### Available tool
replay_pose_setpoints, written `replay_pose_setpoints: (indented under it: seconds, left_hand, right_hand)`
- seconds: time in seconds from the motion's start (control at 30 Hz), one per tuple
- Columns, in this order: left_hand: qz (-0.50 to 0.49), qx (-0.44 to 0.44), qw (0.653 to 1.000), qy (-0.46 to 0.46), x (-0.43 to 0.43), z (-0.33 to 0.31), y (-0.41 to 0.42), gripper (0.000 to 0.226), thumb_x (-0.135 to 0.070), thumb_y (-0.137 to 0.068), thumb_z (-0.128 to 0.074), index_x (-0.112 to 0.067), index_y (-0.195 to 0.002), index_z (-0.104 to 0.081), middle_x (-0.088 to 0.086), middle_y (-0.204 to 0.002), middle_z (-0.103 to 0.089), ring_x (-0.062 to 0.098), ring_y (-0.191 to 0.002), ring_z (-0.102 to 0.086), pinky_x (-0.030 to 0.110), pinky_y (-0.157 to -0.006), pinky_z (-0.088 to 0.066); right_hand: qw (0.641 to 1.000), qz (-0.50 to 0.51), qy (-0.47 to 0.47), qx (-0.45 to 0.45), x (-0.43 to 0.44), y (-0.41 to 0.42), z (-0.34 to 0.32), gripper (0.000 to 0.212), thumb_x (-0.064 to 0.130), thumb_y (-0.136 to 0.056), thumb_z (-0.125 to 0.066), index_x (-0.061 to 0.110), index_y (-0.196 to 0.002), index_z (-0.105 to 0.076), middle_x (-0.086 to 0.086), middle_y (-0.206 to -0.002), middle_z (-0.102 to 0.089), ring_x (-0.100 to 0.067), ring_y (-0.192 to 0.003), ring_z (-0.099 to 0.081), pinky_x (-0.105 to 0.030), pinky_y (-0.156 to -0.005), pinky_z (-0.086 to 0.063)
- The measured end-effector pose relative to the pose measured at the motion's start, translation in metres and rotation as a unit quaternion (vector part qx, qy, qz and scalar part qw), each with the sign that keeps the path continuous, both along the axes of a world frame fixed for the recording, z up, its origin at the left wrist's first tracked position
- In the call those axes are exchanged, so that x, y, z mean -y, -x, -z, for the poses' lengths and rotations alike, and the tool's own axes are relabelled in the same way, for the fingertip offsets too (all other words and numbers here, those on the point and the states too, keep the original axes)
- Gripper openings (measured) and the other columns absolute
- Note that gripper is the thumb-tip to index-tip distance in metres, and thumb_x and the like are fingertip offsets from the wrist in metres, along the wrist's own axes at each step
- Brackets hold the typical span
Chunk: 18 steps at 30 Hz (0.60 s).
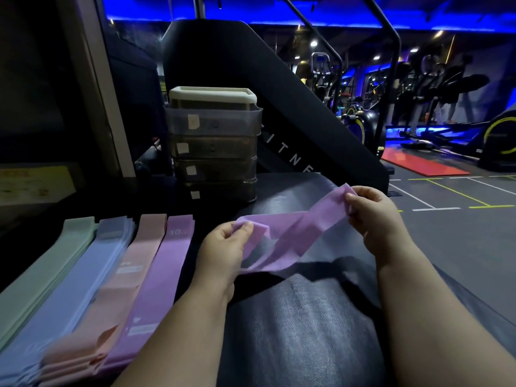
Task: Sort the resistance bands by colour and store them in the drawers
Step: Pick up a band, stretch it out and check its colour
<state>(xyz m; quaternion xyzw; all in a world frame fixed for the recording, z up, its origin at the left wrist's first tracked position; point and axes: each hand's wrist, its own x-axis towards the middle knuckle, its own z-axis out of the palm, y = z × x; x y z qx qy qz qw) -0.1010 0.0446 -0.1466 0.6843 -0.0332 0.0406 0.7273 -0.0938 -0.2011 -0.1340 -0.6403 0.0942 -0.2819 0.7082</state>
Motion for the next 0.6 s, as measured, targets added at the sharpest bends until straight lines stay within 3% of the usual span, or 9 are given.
replay_pose_setpoints:
  seconds: [0.1, 0.23, 0.33, 0.43, 0.5, 0.6]
  left_hand:
    - [0.006, -0.005, 0.999, 0.045, 0.001, 0.0, -0.002, 0.014, -0.014, -0.094, -0.061, -0.017, -0.081, -0.064, -0.003, -0.075, -0.063, 0.008, -0.067, -0.055, 0.01, -0.056, -0.046]
    - [0.007, -0.049, 0.993, 0.104, 0.0, 0.0, -0.007, 0.01, -0.011, -0.094, -0.06, -0.019, -0.089, -0.057, 0.002, -0.088, -0.061, 0.013, -0.074, -0.054, 0.026, -0.066, -0.043]
    - [0.026, -0.088, 0.974, 0.206, 0.002, -0.004, -0.005, 0.017, -0.003, -0.096, -0.051, -0.019, -0.091, -0.054, 0.003, -0.085, -0.06, 0.015, -0.075, -0.055, 0.029, -0.069, -0.044]
    - [0.07, -0.096, 0.955, 0.273, 0.002, -0.009, -0.001, 0.027, 0.007, -0.094, -0.042, -0.017, -0.096, -0.054, 0.006, -0.084, -0.062, 0.017, -0.072, -0.056, 0.03, -0.07, -0.044]
    - [0.084, -0.083, 0.955, 0.271, 0.001, -0.009, 0.0, 0.038, 0.014, -0.089, -0.038, -0.017, -0.1, -0.055, 0.006, -0.084, -0.063, 0.016, -0.069, -0.057, 0.029, -0.069, -0.045]
    - [0.07, -0.055, 0.974, 0.208, 0.001, -0.006, -0.001, 0.048, 0.021, -0.084, -0.036, -0.018, -0.104, -0.057, 0.004, -0.084, -0.065, 0.011, -0.064, -0.06, 0.022, -0.06, -0.049]
  right_hand:
    - [0.998, 0.008, -0.065, 0.019, 0.005, 0.001, -0.001, 0.02, 0.004, -0.094, -0.053, 0.017, -0.085, -0.064, -0.002, -0.069, -0.054, -0.011, -0.059, -0.046, -0.018, -0.053, -0.036]
    - [0.991, 0.028, -0.128, 0.02, 0.011, 0.001, -0.001, 0.021, 0.003, -0.096, -0.05, 0.018, -0.088, -0.064, -0.002, -0.078, -0.06, -0.01, -0.066, -0.054, -0.019, -0.061, -0.043]
    - [0.986, 0.043, -0.158, 0.019, 0.017, -0.003, 0.002, 0.022, 0.004, -0.096, -0.049, 0.019, -0.09, -0.064, -0.002, -0.084, -0.064, -0.012, -0.071, -0.059, -0.022, -0.066, -0.047]
    - [0.981, 0.067, -0.184, 0.004, 0.02, -0.006, 0.003, 0.019, 0.008, -0.096, -0.051, 0.021, -0.089, -0.063, 0.004, -0.081, -0.063, -0.008, -0.066, -0.056, -0.015, -0.053, -0.045]
    - [0.979, 0.077, -0.188, -0.004, 0.021, -0.008, 0.005, 0.018, 0.009, -0.096, -0.051, 0.021, -0.088, -0.062, 0.005, -0.079, -0.062, -0.007, -0.063, -0.053, -0.014, -0.05, -0.043]
    - [0.979, 0.083, -0.185, -0.009, 0.022, -0.01, 0.006, 0.018, 0.008, -0.096, -0.051, 0.02, -0.088, -0.062, 0.006, -0.068, -0.064, -0.007, -0.058, -0.053, -0.02, -0.058, -0.042]
